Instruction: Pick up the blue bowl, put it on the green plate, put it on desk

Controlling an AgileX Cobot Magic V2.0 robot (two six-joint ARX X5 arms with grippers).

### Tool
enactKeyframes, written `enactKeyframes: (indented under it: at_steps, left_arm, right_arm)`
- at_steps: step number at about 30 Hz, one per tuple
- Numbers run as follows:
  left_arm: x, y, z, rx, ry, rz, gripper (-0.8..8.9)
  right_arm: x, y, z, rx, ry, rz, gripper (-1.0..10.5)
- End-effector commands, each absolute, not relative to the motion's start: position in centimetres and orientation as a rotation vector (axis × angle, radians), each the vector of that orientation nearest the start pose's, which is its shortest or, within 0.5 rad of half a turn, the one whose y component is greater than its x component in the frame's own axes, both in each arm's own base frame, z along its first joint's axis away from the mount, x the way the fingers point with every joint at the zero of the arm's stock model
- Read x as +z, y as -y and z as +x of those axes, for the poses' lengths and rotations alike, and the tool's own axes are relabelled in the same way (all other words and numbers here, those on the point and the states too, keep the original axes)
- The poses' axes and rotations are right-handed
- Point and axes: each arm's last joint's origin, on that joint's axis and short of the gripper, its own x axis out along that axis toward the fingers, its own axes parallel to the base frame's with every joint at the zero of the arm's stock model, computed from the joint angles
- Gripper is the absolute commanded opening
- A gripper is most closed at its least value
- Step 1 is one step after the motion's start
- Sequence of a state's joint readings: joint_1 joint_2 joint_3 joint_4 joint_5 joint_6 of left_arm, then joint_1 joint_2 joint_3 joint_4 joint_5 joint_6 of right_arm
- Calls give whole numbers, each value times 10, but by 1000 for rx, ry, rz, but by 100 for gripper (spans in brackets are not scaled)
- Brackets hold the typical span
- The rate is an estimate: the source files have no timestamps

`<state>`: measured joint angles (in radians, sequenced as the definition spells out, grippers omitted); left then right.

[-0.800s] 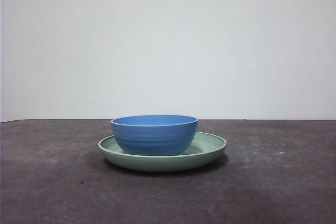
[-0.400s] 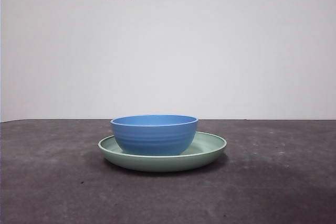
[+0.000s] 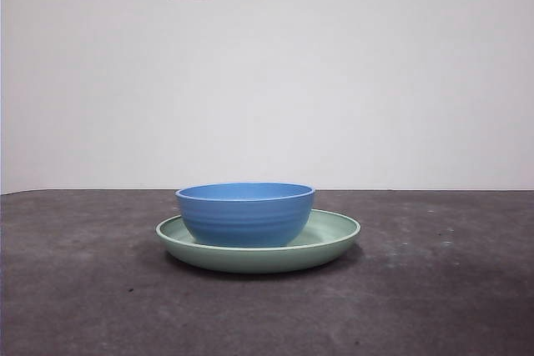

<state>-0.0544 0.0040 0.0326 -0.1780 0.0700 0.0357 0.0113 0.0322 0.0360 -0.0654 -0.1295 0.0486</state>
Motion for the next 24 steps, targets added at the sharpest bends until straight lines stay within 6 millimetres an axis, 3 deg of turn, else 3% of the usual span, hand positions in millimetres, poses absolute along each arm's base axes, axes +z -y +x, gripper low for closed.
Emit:
enactKeyframes:
  at_steps: [1, 11, 24]
  left_arm:
    - [149, 7, 95, -123, -176, 34, 9]
    - [149, 7, 95, -123, -176, 34, 9]
    - [149, 7, 95, -123, -176, 34, 9]
  right_arm:
    - [162, -5, 97, 135, -61, 61, 8]
    - [150, -5, 96, 127, -174, 74, 8]
    - [152, -5, 96, 128, -154, 79, 8]
